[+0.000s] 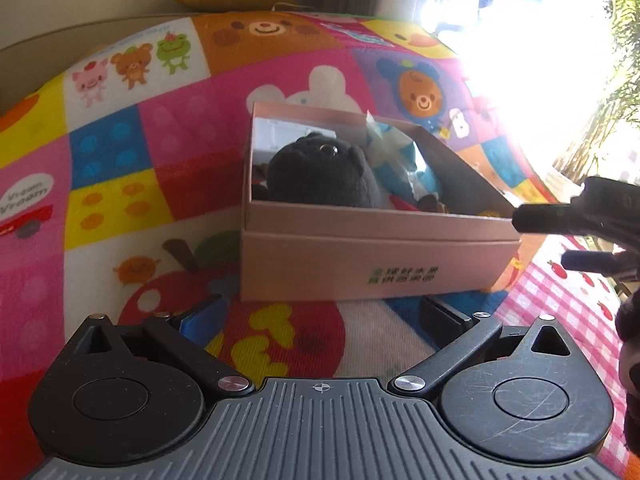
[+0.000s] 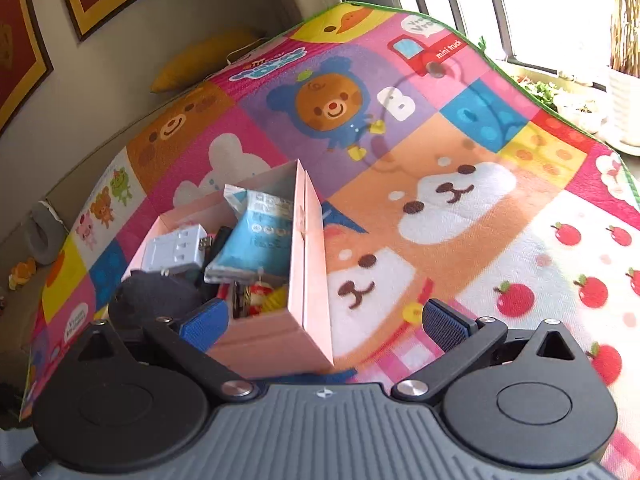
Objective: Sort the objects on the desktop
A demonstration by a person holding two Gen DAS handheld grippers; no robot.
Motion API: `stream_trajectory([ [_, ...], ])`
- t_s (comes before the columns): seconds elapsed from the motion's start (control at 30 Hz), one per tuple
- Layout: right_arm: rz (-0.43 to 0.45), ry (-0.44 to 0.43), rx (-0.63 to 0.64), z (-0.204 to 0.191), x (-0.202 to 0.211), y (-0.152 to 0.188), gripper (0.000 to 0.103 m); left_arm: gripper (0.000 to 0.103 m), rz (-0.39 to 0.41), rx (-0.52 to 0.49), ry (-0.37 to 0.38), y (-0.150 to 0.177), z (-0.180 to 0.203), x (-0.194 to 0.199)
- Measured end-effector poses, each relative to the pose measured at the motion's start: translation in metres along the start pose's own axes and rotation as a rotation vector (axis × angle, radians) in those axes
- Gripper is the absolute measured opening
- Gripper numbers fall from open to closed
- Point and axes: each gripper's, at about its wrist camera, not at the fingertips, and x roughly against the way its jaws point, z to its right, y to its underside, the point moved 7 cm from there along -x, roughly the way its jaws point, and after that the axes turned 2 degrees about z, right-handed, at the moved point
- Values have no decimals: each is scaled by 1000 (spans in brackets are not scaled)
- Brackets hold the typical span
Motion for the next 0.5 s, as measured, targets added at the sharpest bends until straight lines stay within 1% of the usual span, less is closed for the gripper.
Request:
stream_trajectory([
  [0.1,-49,11,50,4,4,30,103,103,-15,-14,-53,12,0,10],
  [0.17,-73,44,78,5,0,38,103,103,-30,-42,-91,19,2,14],
  [0.27,-18,129,133,2,-9,25,103,103,-34,-111,-140,25,9,14],
  [0.33,2,180,154,1,-17,12,103,103,-28,-123,-167,25,12,14],
  [0.4,-6,183,162,-1,-23,6,103,103,-14,-113,-181,23,13,14],
  [0.47,-4,176,165,-3,-22,11,103,103,28,-126,-207,18,14,14],
  [0.5,-14,165,168,-4,-19,18,103,103,36,-131,-220,15,14,13],
])
